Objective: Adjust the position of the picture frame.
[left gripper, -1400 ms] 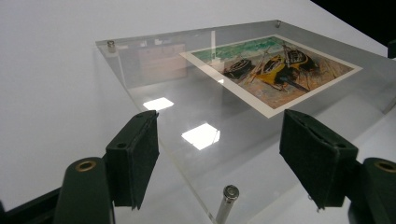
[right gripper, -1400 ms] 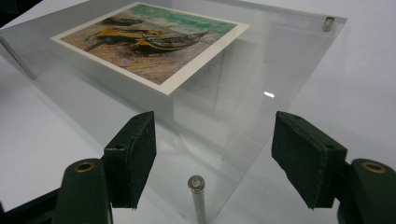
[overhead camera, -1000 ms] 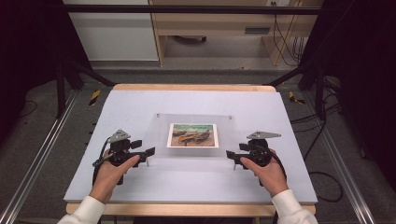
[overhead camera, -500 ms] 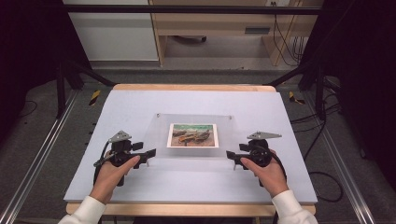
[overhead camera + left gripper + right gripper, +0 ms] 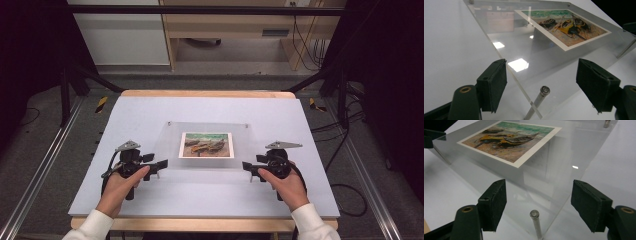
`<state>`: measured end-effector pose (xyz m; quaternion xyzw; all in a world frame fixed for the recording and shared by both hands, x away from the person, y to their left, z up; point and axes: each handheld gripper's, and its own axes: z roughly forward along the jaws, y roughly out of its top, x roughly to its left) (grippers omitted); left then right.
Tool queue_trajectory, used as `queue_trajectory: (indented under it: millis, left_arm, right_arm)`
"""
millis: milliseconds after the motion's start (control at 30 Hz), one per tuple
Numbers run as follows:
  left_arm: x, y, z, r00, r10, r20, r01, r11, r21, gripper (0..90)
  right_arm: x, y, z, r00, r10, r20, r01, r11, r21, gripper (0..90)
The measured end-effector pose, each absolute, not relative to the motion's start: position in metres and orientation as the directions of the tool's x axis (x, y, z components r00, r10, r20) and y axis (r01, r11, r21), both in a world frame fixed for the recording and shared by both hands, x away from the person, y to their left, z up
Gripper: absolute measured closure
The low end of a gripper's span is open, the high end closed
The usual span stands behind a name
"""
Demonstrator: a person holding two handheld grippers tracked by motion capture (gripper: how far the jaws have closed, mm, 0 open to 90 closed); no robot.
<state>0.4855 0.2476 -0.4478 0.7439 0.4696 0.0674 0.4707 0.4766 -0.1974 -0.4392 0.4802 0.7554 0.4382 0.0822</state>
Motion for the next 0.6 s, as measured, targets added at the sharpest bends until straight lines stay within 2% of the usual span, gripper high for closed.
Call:
queue_trajectory:
  millis: [600]
  left_arm:
    - [0.4868, 0.2474, -0.4491, 0.541, 0.757, -0.367, 0.653, -0.102, 0.751, 21.8]
  right_arm:
    - [0.4781, -0.1974, -0.4405, -0.513, 0.794, 0.327, 0.676, 0.138, 0.724, 25.4]
